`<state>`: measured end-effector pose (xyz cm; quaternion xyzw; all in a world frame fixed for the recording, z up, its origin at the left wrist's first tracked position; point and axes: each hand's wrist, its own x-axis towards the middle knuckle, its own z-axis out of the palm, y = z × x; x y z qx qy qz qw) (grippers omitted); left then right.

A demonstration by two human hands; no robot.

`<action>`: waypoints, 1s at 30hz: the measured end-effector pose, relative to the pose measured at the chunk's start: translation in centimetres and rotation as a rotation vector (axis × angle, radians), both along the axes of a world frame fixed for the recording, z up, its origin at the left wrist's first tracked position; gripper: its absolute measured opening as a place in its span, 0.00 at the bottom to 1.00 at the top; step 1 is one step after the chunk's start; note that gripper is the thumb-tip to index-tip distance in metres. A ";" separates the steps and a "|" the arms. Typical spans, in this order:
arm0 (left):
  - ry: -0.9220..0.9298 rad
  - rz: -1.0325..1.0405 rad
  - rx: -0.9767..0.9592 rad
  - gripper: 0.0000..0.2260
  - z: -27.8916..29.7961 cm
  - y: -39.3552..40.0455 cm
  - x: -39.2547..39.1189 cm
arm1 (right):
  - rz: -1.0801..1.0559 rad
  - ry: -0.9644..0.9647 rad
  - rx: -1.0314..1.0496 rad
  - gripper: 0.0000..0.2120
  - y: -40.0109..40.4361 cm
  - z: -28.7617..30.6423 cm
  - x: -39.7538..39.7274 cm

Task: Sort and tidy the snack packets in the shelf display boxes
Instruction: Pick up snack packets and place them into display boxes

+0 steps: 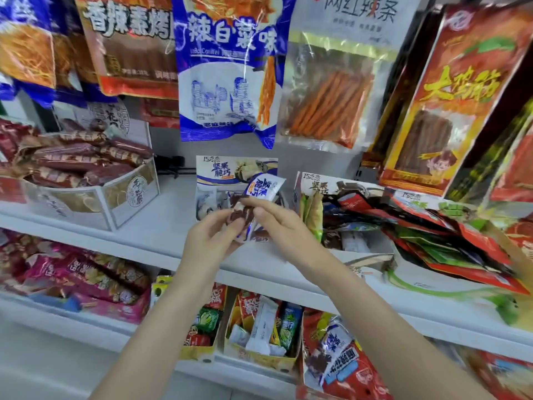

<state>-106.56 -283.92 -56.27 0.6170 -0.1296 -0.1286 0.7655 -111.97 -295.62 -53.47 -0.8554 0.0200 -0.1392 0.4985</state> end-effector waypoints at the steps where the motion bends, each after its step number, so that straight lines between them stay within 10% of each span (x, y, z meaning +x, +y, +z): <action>1: -0.106 0.015 0.094 0.07 -0.2 0.1 0.4 | -0.044 -0.005 0.041 0.15 0.0 0.0 0.6; 4: -0.677 0.182 0.691 0.13 -1.2 1.1 1.5 | -0.283 -0.046 0.035 0.14 -0.8 0.5 2.0; 8: -0.781 0.064 0.975 0.21 -3.0 1.9 2.1 | -0.388 0.214 -0.205 0.16 -2.4 1.6 3.6; 14: -0.816 0.083 0.999 0.23 -4.0 1.9 2.3 | -0.541 0.083 -0.544 0.17 -2.1 0.8 5.1; 20: -0.765 0.062 0.974 0.21 -3.5 3.4 3.4 | -0.267 0.251 -0.230 0.07 -0.1 0.4 7.6; 30: -0.841 0.301 1.015 0.05 -3.4 3.6 3.9 | -0.205 0.476 -0.758 0.16 -3.6 0.6 7.8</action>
